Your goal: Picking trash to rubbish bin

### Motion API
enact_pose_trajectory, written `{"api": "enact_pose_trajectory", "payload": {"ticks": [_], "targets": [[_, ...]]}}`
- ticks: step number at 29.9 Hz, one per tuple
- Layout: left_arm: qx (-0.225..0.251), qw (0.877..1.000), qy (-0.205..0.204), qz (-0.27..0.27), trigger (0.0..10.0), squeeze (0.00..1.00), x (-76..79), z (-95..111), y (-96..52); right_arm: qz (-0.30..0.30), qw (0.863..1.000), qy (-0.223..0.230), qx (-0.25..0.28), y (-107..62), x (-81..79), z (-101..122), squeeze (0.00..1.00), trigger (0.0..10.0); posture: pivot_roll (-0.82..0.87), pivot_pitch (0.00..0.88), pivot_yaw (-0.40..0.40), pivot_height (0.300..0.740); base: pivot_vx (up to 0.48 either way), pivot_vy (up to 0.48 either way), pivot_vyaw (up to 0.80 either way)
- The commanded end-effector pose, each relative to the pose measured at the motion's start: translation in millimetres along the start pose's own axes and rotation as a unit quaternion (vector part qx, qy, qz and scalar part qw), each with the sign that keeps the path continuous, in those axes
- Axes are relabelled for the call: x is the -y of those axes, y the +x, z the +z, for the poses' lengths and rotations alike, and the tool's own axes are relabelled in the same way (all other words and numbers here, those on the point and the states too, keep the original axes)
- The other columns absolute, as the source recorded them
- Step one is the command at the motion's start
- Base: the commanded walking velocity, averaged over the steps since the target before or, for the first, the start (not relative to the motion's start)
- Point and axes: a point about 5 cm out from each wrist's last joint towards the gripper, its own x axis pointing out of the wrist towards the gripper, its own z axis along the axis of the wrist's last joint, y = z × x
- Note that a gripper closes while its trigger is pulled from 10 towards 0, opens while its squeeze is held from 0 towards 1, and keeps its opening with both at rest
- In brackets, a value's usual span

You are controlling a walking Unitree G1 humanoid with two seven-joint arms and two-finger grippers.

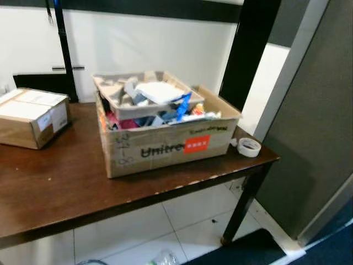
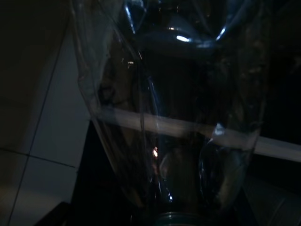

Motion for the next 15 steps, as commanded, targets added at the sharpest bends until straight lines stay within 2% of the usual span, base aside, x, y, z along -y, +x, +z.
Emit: {"api": "enact_pose_trajectory", "payload": {"ticks": [1,8,11,13,15], "targets": [[-0.011,1.000,-0.007,-0.013,10.0,0.00,9.6,-7,1.3,-0.001,1.000,0.003,-0.031,-1.3,1.3,-18,0.00,10.0,-0.03,0.139,-0.047,0.740,0.000,-0.480,0.00],[-0.006,1.000,-0.025,0.007,10.0,0.00,10.1,-8,1.3,0.000,1.000,0.002,-0.030,-1.0,1.1,-16,0.00,10.0,-0.04,0.134,-0.044,0.740,0.000,-0.394,0.00],[-0.014,0.999,-0.039,0.019,10.0,0.00,9.2,-11,1.3,0.000,1.000,0.002,-0.029,-1.0,0.9,-15,0.00,10.0,-0.04,0.134,-0.044,0.740,0.000,0.000,0.00],[-0.041,0.997,-0.056,0.038,10.0,0.00,8.1,-16,1.7,0.000,1.000,0.001,-0.029,-1.0,0.8,-15,0.00,10.0,-0.03,0.135,-0.047,0.740,0.000,0.000,0.00],[-0.053,0.995,-0.067,0.053,10.0,0.00,8.6,-20,1.4,0.001,1.000,-0.001,-0.030,-0.9,0.6,-15,0.00,10.0,-0.03,0.135,-0.048,0.740,0.000,0.480,0.00]]}}
